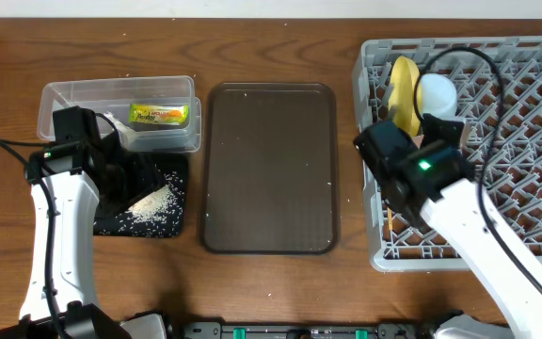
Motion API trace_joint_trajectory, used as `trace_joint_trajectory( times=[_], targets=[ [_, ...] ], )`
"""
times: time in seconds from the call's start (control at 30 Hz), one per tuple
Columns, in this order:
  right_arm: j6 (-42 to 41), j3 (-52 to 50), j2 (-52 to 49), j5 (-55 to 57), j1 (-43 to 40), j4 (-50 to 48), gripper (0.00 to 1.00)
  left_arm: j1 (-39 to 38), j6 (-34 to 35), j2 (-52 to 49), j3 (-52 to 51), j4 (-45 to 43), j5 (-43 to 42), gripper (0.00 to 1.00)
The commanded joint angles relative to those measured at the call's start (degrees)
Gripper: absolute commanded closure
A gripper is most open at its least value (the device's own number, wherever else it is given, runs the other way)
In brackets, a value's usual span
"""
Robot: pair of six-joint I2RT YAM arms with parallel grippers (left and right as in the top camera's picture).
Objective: Sort waste into correct bins and load items into the dishwasher rack
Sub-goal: 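Carry the white bowl with the right gripper into the dish rack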
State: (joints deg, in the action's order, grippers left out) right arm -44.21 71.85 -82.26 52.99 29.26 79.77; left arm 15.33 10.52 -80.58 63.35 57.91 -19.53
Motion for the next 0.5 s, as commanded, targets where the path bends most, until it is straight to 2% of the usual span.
trace_joint_trajectory(
  times=[0.0,0.47],
  targets=[
    [-2.43,0.46,-2.89,9.38,-0.59,1.44,0.99,0.24,-0.09,0.11,0.24,0.13,0.11,0.37],
    [-2.45,0.09,-9.97,11.5,-0.83,5.55,0.99,0.24,-0.09,0.11,0.24,0.13,0.11,0.37]
  ],
)
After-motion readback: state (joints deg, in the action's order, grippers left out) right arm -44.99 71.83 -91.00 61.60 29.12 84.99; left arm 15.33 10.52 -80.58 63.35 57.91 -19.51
